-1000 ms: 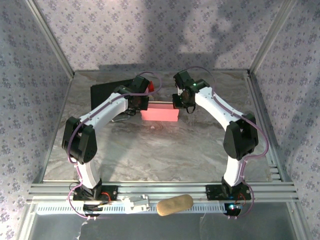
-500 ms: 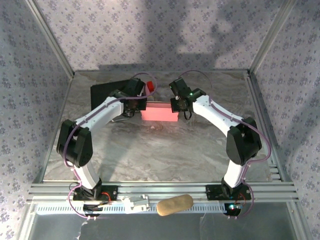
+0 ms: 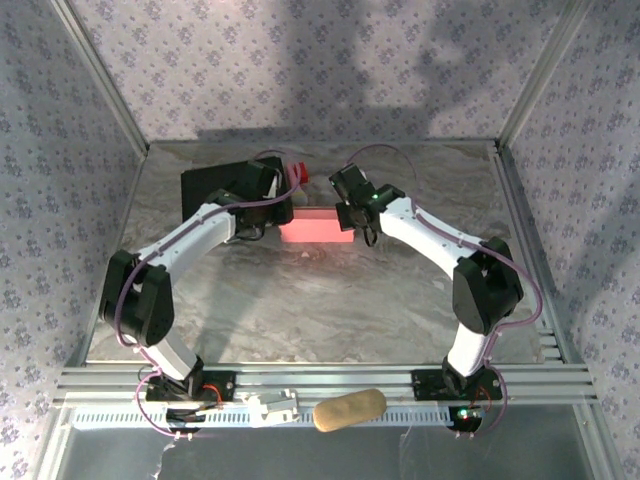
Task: Fold the paper box
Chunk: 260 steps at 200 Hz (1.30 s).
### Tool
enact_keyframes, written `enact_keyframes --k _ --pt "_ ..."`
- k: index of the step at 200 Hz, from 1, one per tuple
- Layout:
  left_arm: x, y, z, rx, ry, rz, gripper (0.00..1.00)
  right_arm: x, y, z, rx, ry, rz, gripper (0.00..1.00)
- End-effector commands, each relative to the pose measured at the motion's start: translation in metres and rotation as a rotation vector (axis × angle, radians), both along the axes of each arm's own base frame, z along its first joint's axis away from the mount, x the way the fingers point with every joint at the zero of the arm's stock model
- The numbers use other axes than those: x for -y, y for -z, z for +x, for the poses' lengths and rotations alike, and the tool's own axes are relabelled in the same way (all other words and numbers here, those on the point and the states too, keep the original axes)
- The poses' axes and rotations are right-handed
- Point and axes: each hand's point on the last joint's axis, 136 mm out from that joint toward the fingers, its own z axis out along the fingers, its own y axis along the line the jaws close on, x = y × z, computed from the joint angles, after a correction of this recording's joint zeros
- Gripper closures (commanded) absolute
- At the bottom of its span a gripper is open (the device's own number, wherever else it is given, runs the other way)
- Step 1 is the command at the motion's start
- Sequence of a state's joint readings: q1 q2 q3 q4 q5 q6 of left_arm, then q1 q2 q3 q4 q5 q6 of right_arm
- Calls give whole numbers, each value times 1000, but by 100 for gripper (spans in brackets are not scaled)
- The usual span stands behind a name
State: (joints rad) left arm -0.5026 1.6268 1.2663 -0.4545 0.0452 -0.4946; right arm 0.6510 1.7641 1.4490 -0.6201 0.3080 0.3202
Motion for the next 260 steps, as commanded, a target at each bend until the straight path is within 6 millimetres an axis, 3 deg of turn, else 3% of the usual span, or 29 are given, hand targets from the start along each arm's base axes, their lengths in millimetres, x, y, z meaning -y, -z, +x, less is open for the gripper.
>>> enact_keyframes --k 1,50,132,222,260 --pt "9 25 -41 -186 57 -64 62 -22 63 -49 -255 -135 -31 100" --pt "-4 6 -40 -172 -10 -133 54 -23 63 -48 -270 -126 -34 100" --pt "-19 1 -38 -182 -66 -166 44 -26 62 -47 -278 -127 -31 100" --pt "-29 -24 -27 -84 -54 12 38 -29 59 -45 -275 -128 -34 100" --pt "-34 -21 -32 -105 -57 124 39 -31 60 -46 -278 -125 -32 100"
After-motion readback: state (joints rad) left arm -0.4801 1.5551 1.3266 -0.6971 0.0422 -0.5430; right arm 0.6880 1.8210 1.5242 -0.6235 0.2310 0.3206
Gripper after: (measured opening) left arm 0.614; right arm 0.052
